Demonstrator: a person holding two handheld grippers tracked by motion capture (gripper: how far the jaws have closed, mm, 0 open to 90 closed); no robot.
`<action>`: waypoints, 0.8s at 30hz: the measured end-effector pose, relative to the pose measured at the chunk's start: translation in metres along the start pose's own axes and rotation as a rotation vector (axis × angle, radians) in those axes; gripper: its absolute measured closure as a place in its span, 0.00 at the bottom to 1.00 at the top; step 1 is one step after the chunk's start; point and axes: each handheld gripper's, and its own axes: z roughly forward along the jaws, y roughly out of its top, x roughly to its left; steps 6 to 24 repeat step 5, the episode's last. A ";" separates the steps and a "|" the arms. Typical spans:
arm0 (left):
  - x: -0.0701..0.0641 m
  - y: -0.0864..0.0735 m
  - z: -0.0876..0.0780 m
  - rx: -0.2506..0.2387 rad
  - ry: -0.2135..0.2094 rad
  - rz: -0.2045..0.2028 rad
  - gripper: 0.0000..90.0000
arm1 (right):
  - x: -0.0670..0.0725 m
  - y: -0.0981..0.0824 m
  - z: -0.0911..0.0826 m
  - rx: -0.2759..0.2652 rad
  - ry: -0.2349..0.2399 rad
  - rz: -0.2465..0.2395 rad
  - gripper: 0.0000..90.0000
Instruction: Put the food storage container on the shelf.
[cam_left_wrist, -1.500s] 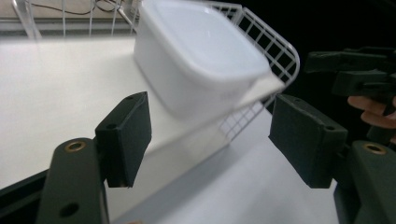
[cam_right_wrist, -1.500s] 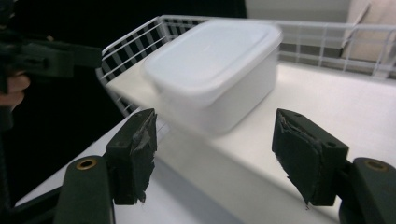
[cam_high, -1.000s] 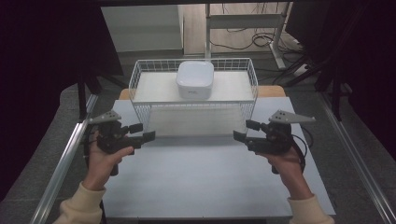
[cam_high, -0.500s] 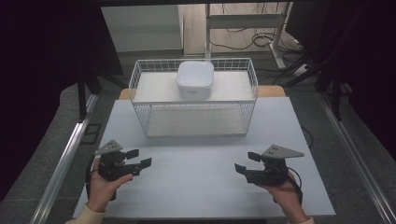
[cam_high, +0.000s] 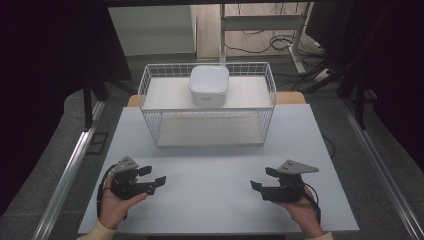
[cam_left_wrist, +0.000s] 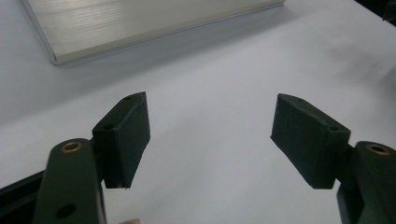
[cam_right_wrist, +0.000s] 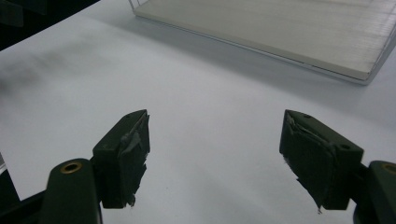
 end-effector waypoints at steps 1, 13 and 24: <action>0.000 0.000 0.000 -0.001 0.001 -0.001 0.31 | -0.001 0.000 0.000 -0.001 0.000 -0.003 0.26; 0.000 0.000 0.001 0.000 0.005 -0.004 0.30 | -0.005 -0.001 0.001 -0.009 -0.019 -0.001 0.25; 0.000 0.000 0.001 0.000 0.005 -0.004 0.30 | -0.005 -0.001 0.001 -0.009 -0.019 -0.001 0.25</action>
